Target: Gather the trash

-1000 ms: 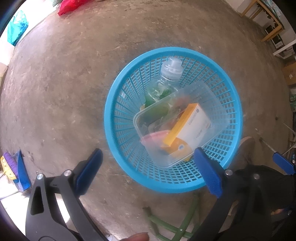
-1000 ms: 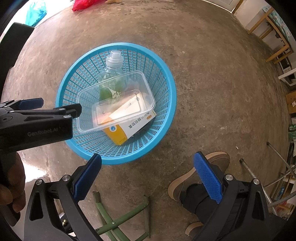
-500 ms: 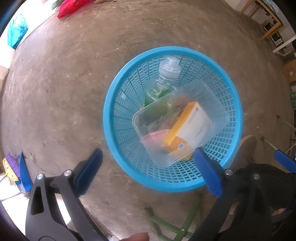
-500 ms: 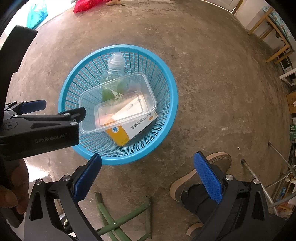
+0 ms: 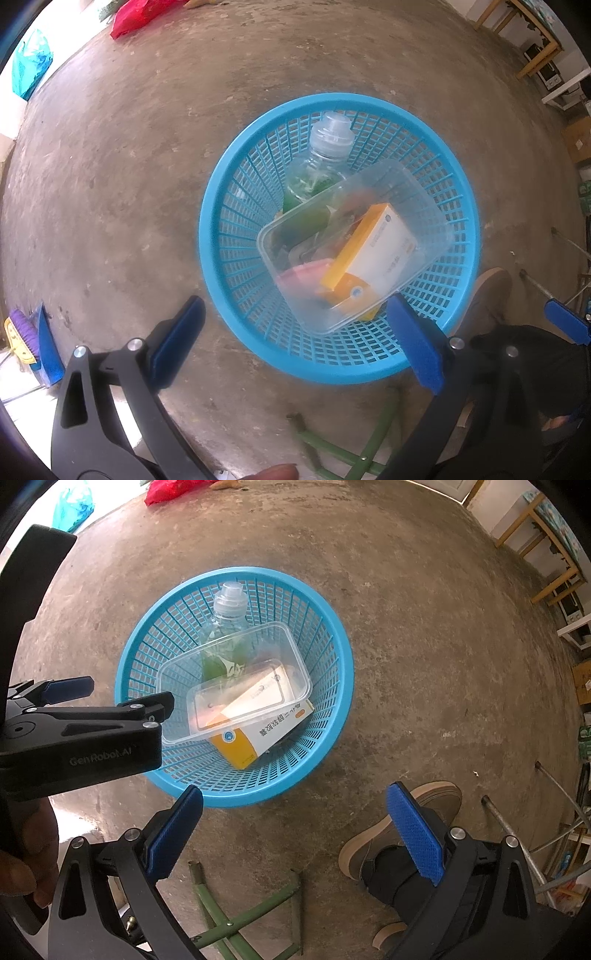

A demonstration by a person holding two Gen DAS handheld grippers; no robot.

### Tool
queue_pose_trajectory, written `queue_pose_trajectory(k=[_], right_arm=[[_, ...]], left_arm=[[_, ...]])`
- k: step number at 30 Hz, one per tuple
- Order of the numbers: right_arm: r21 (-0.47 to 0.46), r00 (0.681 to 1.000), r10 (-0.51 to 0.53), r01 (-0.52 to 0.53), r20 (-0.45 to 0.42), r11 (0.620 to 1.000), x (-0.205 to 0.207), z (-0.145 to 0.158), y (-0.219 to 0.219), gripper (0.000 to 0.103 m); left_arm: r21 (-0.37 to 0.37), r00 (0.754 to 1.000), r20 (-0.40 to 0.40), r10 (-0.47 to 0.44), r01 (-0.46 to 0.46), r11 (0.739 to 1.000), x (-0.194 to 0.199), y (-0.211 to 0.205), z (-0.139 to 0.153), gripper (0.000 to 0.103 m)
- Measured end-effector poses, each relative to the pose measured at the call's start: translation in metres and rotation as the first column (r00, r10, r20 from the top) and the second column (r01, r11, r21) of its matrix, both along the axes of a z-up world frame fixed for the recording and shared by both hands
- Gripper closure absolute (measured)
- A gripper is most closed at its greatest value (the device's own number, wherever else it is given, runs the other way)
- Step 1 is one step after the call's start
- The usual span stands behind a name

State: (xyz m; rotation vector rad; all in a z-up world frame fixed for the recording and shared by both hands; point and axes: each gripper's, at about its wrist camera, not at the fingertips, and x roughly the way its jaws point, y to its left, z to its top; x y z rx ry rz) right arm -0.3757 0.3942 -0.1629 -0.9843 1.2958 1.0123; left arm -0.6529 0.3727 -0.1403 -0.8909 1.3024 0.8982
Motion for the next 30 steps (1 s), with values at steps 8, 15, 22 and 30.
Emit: queue_pose_trajectory(k=[8, 15, 22, 30], right_arm=[[-0.001, 1.000, -0.001, 0.001, -0.001, 1.000, -0.0003, -0.0003, 0.0002, 0.006], [0.001, 1.000, -0.002, 0.002, -0.001, 1.000, -0.0008, -0.0005, -0.0004, 0.006], [0.000, 1.000, -0.003, 0.003, -0.001, 1.000, -0.0005, -0.0008, -0.0003, 0.006], [0.000, 1.000, -0.003, 0.003, -0.001, 1.000, -0.0005, -0.0008, -0.0005, 0.006]], left_arm=[[0.006, 1.000, 0.000, 0.003, -0.003, 1.000, 0.0013, 0.0002, 0.0007, 0.008], [0.003, 1.000, 0.001, 0.003, -0.003, 1.000, 0.0018, 0.0012, 0.0002, 0.008], [0.003, 1.000, 0.001, 0.003, -0.003, 1.000, 0.0008, 0.0021, 0.0000, 0.008], [0.001, 1.000, 0.003, 0.004, -0.004, 1.000, 0.0005, 0.0028, 0.0002, 0.008]])
